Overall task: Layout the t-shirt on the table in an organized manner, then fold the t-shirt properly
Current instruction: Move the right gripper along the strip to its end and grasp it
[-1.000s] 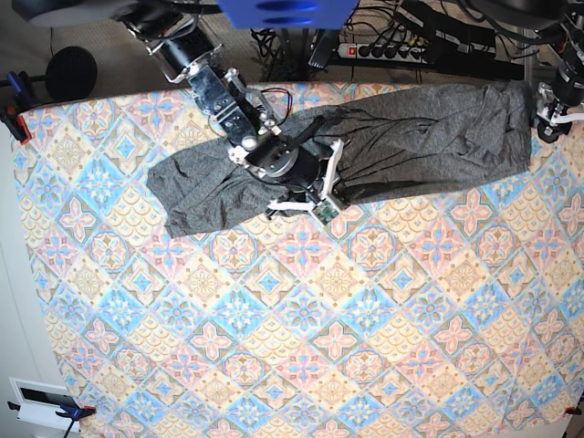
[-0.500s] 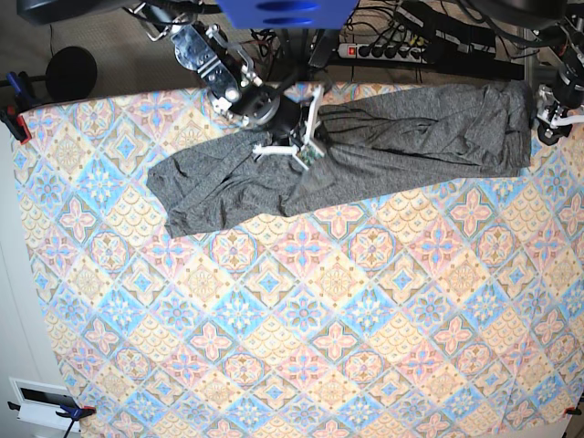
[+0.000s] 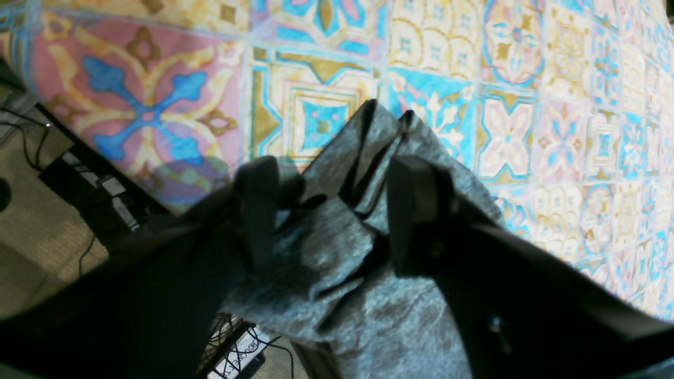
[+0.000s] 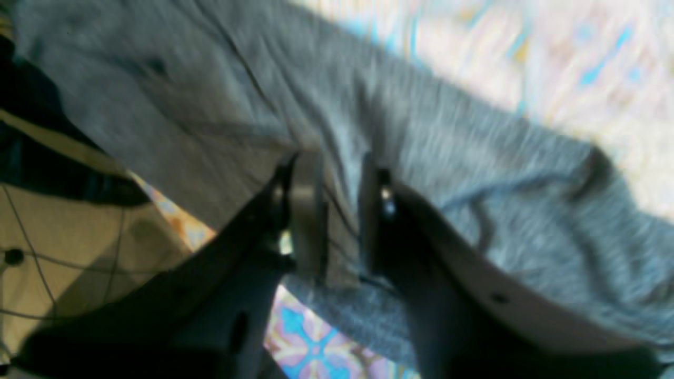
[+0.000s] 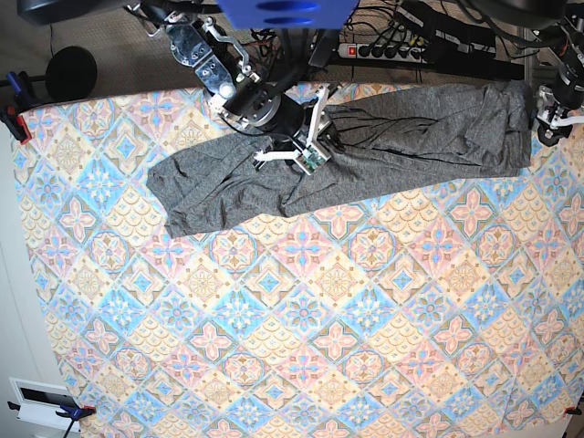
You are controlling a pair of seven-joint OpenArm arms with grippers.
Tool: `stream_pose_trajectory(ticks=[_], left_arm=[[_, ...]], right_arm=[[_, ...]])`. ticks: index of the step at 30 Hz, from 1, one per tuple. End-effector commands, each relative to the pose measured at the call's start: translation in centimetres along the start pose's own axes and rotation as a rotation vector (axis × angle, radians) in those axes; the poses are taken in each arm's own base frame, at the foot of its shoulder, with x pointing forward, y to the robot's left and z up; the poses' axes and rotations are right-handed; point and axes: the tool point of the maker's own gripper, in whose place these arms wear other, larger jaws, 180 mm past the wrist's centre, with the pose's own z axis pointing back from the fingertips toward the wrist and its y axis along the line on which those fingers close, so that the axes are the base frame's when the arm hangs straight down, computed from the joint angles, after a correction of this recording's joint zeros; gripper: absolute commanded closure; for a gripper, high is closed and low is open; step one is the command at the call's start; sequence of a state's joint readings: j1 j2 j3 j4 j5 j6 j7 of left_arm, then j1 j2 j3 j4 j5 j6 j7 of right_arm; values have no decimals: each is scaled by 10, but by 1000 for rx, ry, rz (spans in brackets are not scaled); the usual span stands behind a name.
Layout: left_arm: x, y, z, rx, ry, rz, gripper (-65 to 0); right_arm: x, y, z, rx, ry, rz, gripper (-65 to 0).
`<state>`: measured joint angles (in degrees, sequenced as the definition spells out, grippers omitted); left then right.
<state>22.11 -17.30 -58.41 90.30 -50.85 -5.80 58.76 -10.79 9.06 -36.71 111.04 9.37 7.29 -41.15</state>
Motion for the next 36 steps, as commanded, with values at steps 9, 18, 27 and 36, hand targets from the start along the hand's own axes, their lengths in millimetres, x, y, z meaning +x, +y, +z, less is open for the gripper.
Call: stream_pose_trajectory(ticks=[9,18,27,36], left_arm=[[38,20,20,-38,5,97,-324],[54,49,21,-55,67,174,-324],[23,54,8,-5,140,129,-324],[7,50,-3,-7,166,115,-324]], right_arm=[[21,-44,15,-118,-75,-45,-189],[-19,-51,27,-166,4,-133,-189],[35,40,-8,103,-84,29,-188],[45,79,-58,199,-46,45,-188]])
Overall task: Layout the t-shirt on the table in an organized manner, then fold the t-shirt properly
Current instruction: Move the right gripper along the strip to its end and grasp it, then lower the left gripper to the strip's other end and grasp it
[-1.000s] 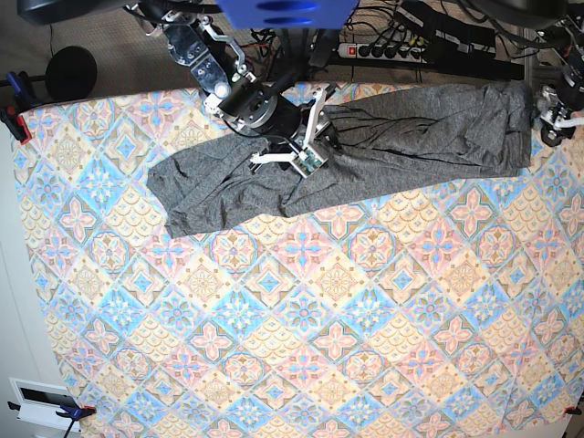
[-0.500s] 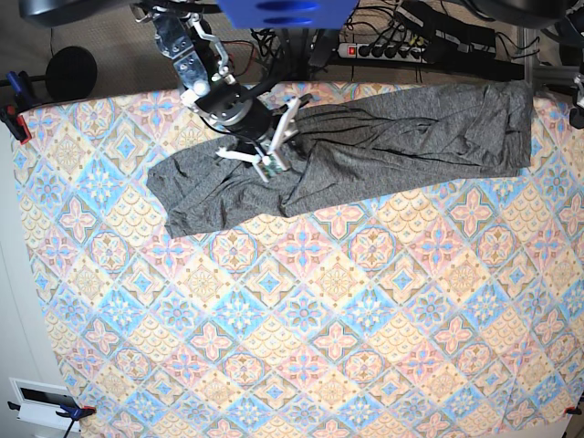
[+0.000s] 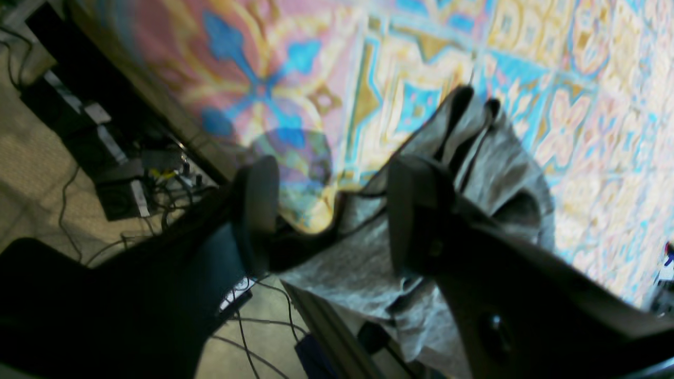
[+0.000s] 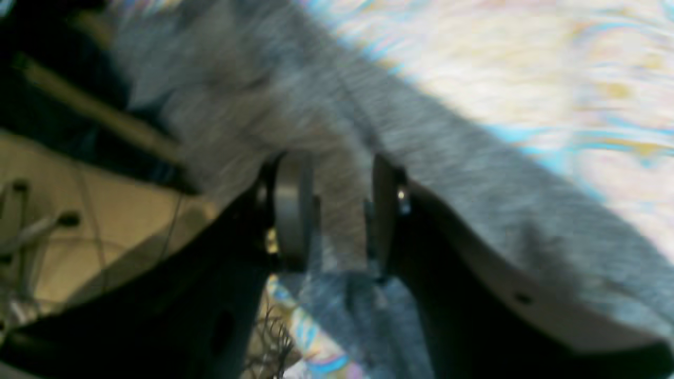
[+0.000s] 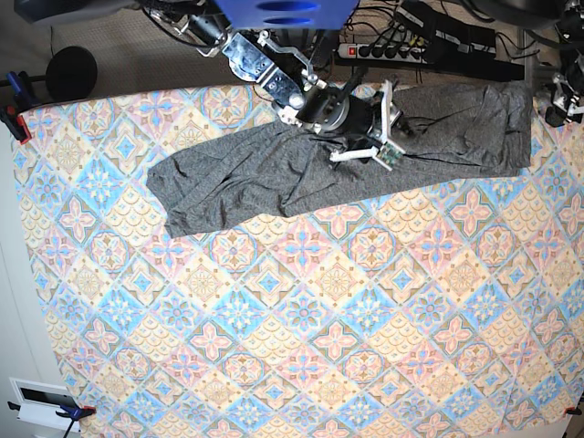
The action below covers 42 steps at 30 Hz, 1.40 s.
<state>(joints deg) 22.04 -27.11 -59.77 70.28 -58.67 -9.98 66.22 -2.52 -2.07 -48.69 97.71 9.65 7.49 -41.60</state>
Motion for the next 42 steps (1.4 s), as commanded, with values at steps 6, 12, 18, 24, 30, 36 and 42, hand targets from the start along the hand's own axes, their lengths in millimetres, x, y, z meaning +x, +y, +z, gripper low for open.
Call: stream_pose_trajectory(ticks=[6,12,18,24,30,36,42], left_arm=[[7,-22,3,-31,-9,-85,-324],[4,-131,30,-126,-79,-566,-320],[25,-161,23,9,-116,-840,-320],[32,-124,-28,143,-40,-831,-298],[18,-123,-60,139,41,-848,-224],[19,-126,-59,134,40,-846,-256],[20,-126,-59,132,33,-846,-252]], right_arm=[[17,-6,1,-12,-52,4,-188],[32,-77,39,-189,-126,-32,-188],[8,-147,96,-401,-130,-107,-188],[-41,-193,140,-580,-81,-244,-188],[-50,-199,148,-608,-69,-263,-188],[-49,-197,146,-601,-70,-260,-188],[-50,-198,146,-604,-68,-263,-188]])
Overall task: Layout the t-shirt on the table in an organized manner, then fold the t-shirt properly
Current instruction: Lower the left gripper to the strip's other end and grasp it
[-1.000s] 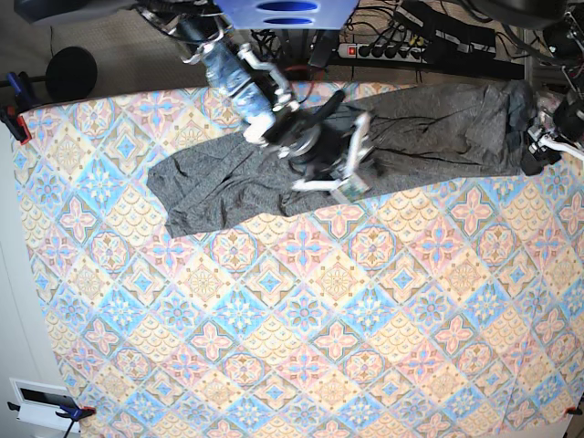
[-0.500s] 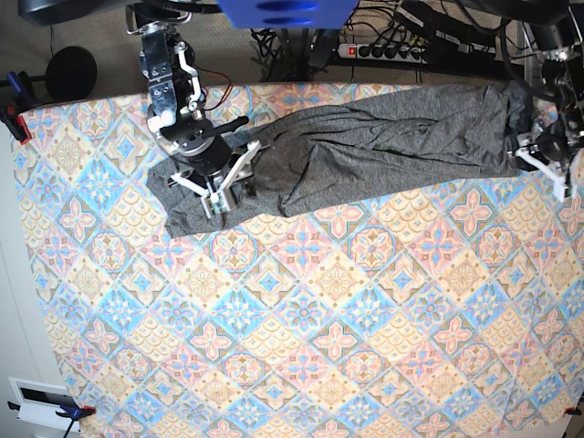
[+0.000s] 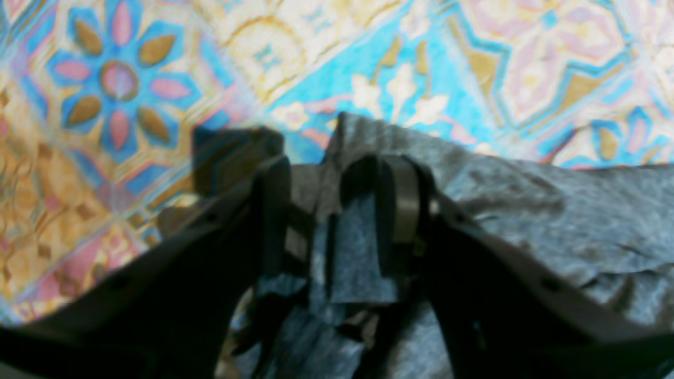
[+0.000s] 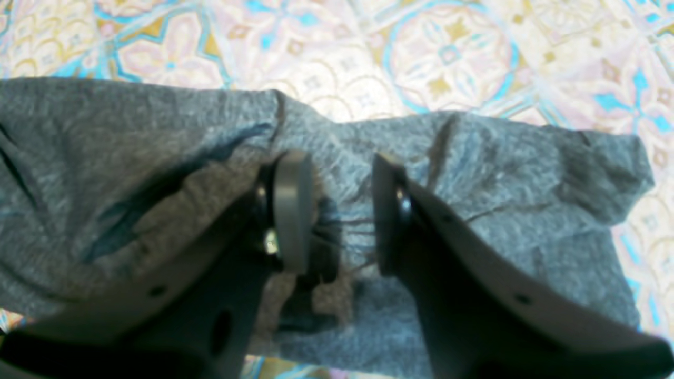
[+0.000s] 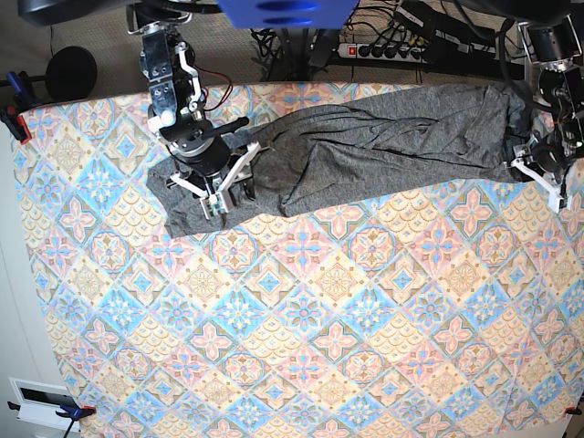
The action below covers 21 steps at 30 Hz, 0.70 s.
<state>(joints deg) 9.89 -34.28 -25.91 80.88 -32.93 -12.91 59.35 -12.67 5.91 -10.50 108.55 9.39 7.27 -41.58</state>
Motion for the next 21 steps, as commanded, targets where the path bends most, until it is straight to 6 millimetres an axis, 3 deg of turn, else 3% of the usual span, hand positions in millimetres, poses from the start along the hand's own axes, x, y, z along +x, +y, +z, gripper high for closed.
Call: stream_pose_trajectory(ticks=[1,3,8,15,18,21], left_arm=[[18,6,9,13,-50,-11,-250],[18,5,8,11,-49,-12,-216],[19,-4,3,-9,-62,12,0],[23,-6,5,-18,-73,14,0],[27,0,18,-3,-107,12,0],[30,-13,38,-45,-161,-7,0]], right_arm=[[13,0,2,3,-47,1,-188],[13,0,1,2,-47,2,-188],[13,-2,1,0,-46,0,-188],[13,-1,1,0,-48,1,-188],[13,-1,1,0,-48,1,-188],[13,-1,1,0,-48,1,-188]])
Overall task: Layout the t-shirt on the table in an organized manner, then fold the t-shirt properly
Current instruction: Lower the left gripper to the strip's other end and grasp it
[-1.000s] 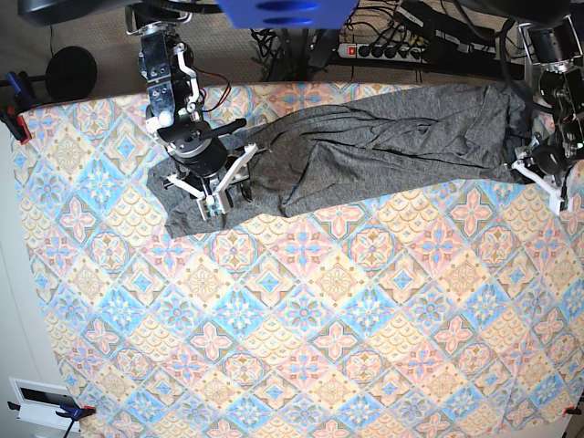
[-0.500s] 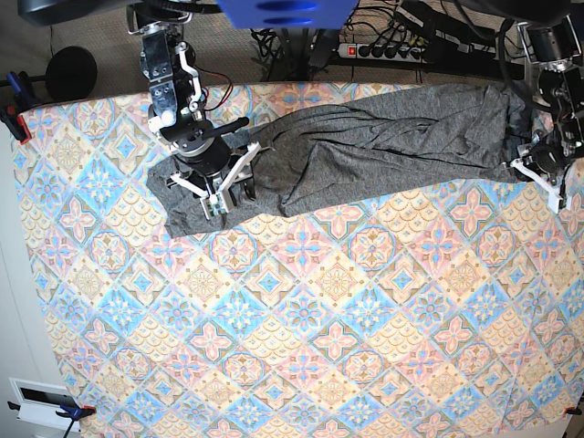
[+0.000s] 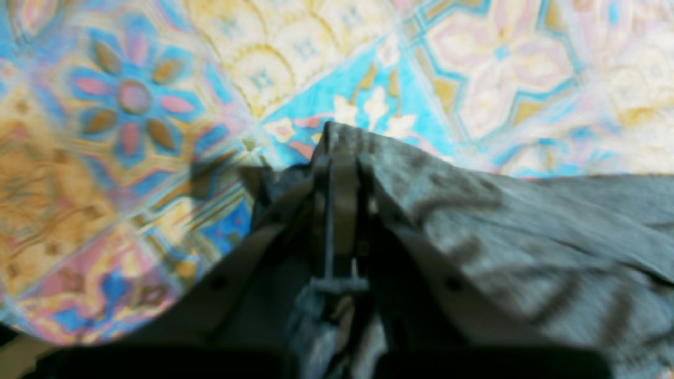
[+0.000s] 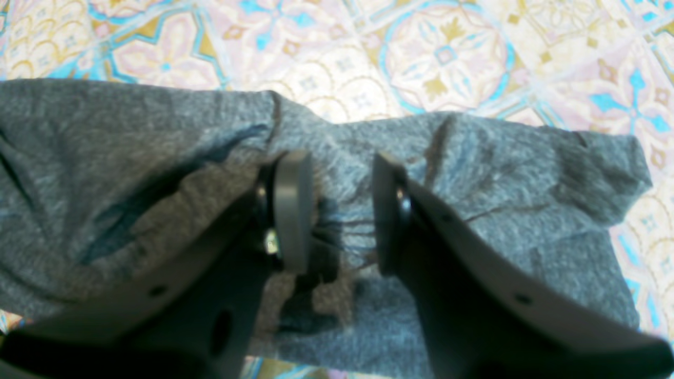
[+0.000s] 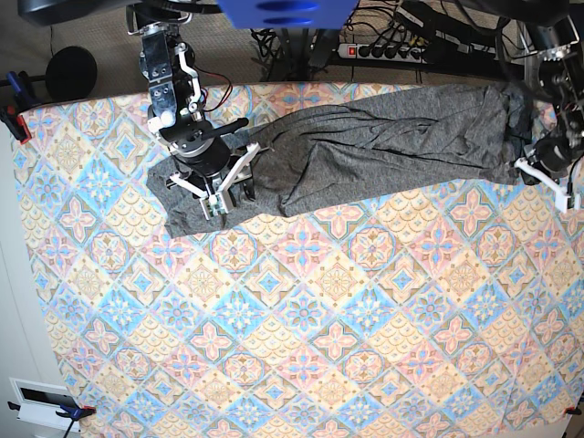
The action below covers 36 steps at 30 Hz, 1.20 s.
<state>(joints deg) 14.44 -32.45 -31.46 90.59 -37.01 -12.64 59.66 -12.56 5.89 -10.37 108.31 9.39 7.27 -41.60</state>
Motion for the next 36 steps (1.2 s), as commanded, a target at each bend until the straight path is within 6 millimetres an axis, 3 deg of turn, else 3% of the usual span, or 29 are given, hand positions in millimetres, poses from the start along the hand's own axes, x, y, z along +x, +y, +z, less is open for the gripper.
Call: stream_pose_trajectory(ticks=[1,4,7,13,16,20,29,36], left_arm=[[16,-4,12,-18,-55,-27,0],[16,-9,25,-41,-76,-40,0],[15,5,27,-13,-83,8,-7],[2,42,9,26,-47,165,-231],[5,46,2,19,-47,207,-290],[14,42,-4,2,-65,232,-286],[15,-2,-27,-86,-43,217,-269],[18,-7,-29,-99,-46,226,-218]], right_arm=[[14,0,2,2,-50,2,-188],[15,-1,2,1,-51,3,-188],[15,-1,2,1,-51,3,-188],[15,2,1,7,-51,5,-188],[14,2,1,7,-49,4,-188],[14,3,1,9,-50,4,-188],[14,3,2,11,-50,2,-188],[14,3,2,11,-50,2,-188]])
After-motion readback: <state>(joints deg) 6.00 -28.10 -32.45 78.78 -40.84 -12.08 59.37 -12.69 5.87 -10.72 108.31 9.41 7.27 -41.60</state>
